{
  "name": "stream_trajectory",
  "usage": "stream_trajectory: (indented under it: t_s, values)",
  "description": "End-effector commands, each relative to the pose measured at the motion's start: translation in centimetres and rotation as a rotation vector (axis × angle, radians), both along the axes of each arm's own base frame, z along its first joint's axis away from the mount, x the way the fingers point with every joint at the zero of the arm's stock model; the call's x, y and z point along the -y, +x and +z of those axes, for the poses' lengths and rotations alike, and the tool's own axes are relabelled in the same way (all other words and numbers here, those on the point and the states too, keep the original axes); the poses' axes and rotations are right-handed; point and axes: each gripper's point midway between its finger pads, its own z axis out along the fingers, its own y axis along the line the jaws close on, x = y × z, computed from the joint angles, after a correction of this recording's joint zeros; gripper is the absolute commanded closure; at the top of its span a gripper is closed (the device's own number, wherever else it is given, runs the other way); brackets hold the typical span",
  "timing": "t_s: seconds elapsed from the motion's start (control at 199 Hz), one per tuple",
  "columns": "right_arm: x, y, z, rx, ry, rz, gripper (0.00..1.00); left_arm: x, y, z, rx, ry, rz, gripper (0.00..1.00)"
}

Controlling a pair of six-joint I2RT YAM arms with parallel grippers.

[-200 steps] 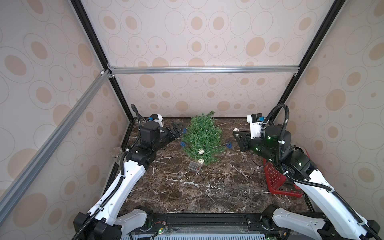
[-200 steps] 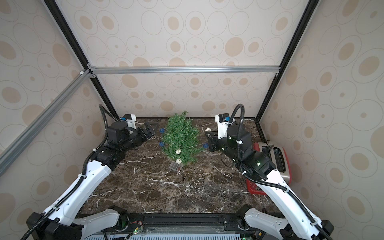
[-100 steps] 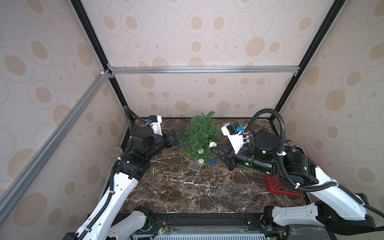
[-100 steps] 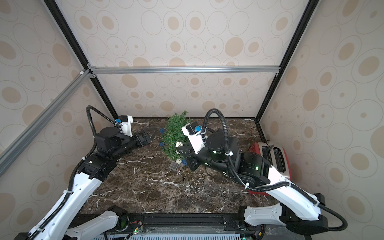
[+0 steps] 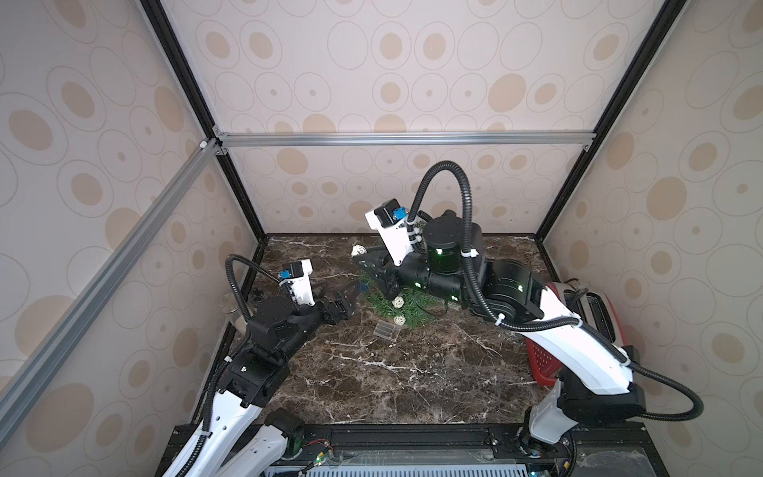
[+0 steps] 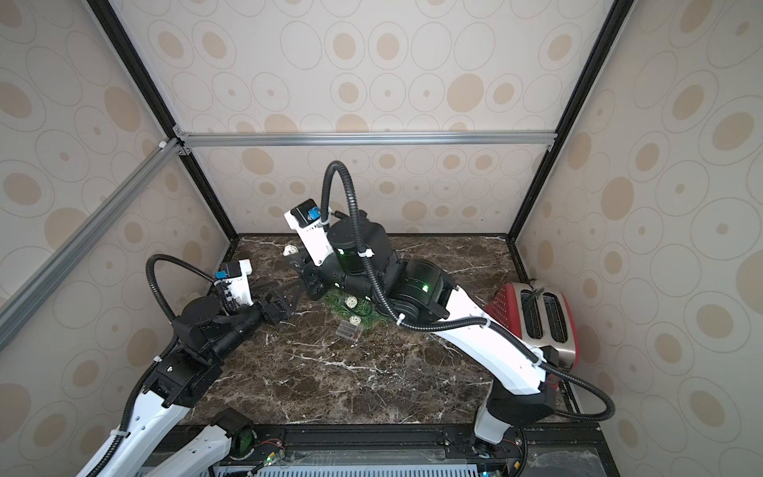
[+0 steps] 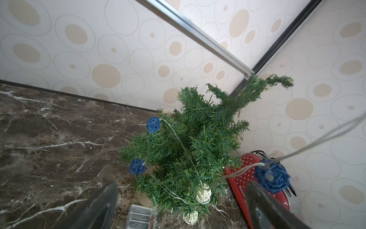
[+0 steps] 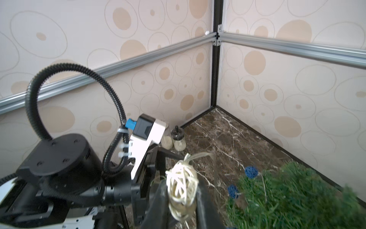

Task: Remove string lights from the small christmas tree
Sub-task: Remove the light string from the Christmas tree.

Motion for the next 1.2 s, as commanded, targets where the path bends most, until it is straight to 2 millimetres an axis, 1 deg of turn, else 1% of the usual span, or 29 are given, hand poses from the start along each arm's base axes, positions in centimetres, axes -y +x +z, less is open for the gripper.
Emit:
stream_trajectory:
  t_s: [0.0, 0.05, 0.116, 0.211, 0.312, 0.437, 0.548, 0.603, 0.664, 0.729, 0.804, 0.875, 0.92, 0.985, 1.081, 1.131, 1.197]
  values:
    - [-0.6, 1.1, 1.2, 0.005, 0.018, 0.014, 0.85, -0.3, -0.1, 1.6, 0.096, 0.01, 0.013, 0.0]
    - [-1.3, 1.7, 1.2, 0.002, 0.022, 0.016, 0.85, -0.4, -0.3, 1.8, 0.117, 0.01, 0.012, 0.0]
    - [-1.9, 2.3, 1.5, -0.005, 0.038, 0.026, 0.85, -0.5, -0.1, 1.4, 0.112, 0.028, 0.026, 0.01]
    - [-2.7, 2.8, 1.6, -0.02, 0.06, 0.037, 0.85, -0.3, 0.9, 0.0, 0.072, 0.056, 0.038, 0.03]
    - [-2.8, 3.6, 1.8, -0.041, 0.088, 0.036, 0.85, 0.4, 1.8, -1.3, 0.049, 0.065, 0.03, 0.07]
    - [-3.1, 3.7, 1.9, -0.046, 0.106, 0.045, 0.85, 2.0, 2.6, -1.9, 0.056, 0.052, -0.004, 0.07]
    - [-3.4, 3.7, 1.8, -0.053, 0.115, 0.055, 0.85, 4.3, 3.2, -2.0, 0.075, 0.056, -0.046, 0.09]
    - [-3.4, 3.7, 1.9, -0.054, 0.118, 0.056, 0.85, 5.6, 3.1, -2.0, 0.094, 0.073, -0.067, 0.1]
    - [-3.5, 3.6, 1.9, -0.056, 0.119, 0.06, 0.85, 6.5, 3.1, -2.2, 0.106, 0.095, -0.069, 0.12]
    - [-3.5, 3.5, 1.9, -0.06, 0.123, 0.066, 0.85, 6.4, 3.5, -2.6, 0.103, 0.11, -0.035, 0.15]
    - [-3.6, 3.3, 1.9, -0.07, 0.125, 0.077, 0.85, 5.8, 4.0, -3.0, 0.109, 0.105, 0.007, 0.22]
    - [-3.6, 3.1, 1.7, -0.077, 0.123, 0.084, 0.85, 5.7, 4.1, -2.7, 0.127, 0.084, 0.023, 0.28]
    - [-3.6, 3.1, 1.6, -0.079, 0.12, 0.084, 0.85, 5.7, 4.1, -2.1, 0.144, 0.064, 0.025, 0.31]
    - [-3.5, 3.0, 1.3, -0.083, 0.116, 0.086, 0.85, 5.7, 4.2, -1.4, 0.158, 0.05, 0.031, 0.33]
    - [-3.4, 2.8, 1.0, -0.09, 0.114, 0.091, 0.85, 5.2, 4.6, -0.9, 0.165, 0.064, 0.067, 0.35]
    - [-3.3, 2.8, 0.9, -0.091, 0.114, 0.09, 0.85, 5.1, 4.8, -0.8, 0.168, 0.073, 0.074, 0.41]
    - [-3.1, 2.8, 0.8, -0.091, 0.114, 0.086, 0.85, 5.1, 4.9, -0.5, 0.17, 0.079, 0.079, 0.52]
